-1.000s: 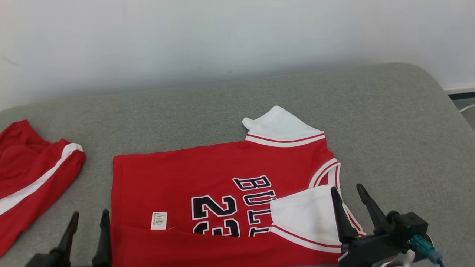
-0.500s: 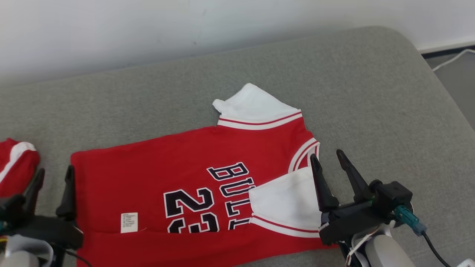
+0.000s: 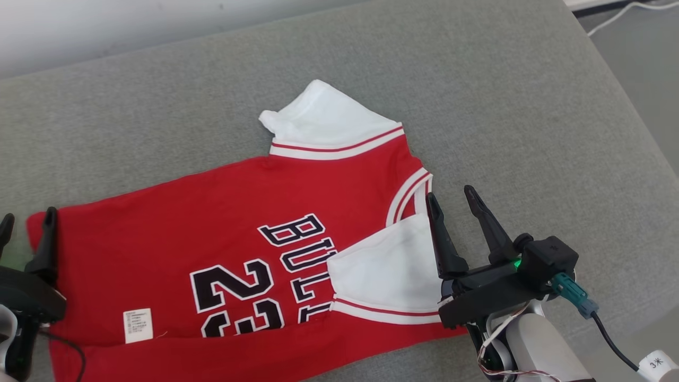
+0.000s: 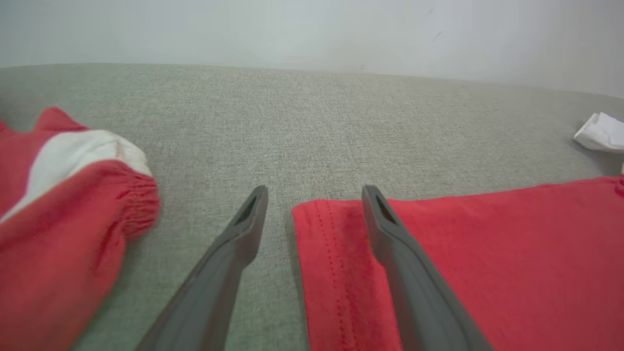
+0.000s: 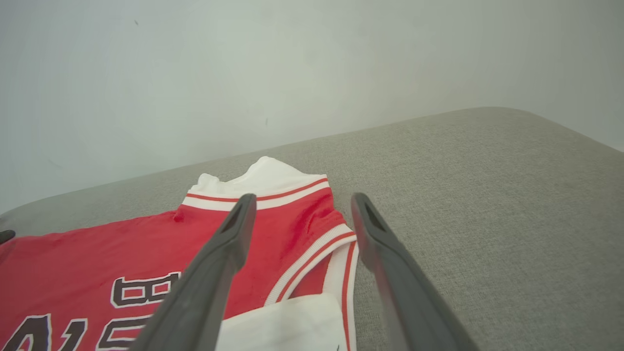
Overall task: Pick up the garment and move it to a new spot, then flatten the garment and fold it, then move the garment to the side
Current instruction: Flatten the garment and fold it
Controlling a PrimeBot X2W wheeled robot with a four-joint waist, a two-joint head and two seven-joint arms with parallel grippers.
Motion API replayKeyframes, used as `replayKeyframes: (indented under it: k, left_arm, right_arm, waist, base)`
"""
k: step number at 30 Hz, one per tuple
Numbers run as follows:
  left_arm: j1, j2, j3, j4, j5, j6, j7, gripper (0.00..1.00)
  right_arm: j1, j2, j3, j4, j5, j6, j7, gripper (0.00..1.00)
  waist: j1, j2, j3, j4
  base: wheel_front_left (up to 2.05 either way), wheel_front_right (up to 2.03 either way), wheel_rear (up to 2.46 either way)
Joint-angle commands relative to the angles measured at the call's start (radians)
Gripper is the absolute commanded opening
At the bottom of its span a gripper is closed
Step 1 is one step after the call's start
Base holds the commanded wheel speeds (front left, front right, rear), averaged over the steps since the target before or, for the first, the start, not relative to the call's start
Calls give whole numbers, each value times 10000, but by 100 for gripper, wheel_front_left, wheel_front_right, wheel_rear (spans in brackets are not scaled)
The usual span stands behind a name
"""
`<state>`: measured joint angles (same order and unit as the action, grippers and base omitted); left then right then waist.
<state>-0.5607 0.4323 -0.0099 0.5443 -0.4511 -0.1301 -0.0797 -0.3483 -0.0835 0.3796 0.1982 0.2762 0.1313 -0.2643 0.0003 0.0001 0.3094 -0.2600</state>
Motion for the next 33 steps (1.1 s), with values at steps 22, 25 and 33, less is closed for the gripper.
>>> replayKeyframes:
  k: [22,25,33]
  left_arm:
    - [-652,150,-1196,1251,-1546,6,-329,0]
    - [-752,230,-1327,1124,-1498,7,-571,0]
    - [-902,118,-1647,589,-1274,17,-1096,0]
  right_arm:
    - [-693,-54,55,232,-257,-10,-20,100]
    - [-1011,-159,94,607,-260,-10,-20,100]
    - [-3065,-298,331,2585,262,-10,370,100]
  waist:
    - [-3,-1,364,176]
    - [-3,-1,364,269]
    - [-3,-1,493,717]
  base:
    - [0,0,0]
    - [0,0,0]
    - [0,0,0]
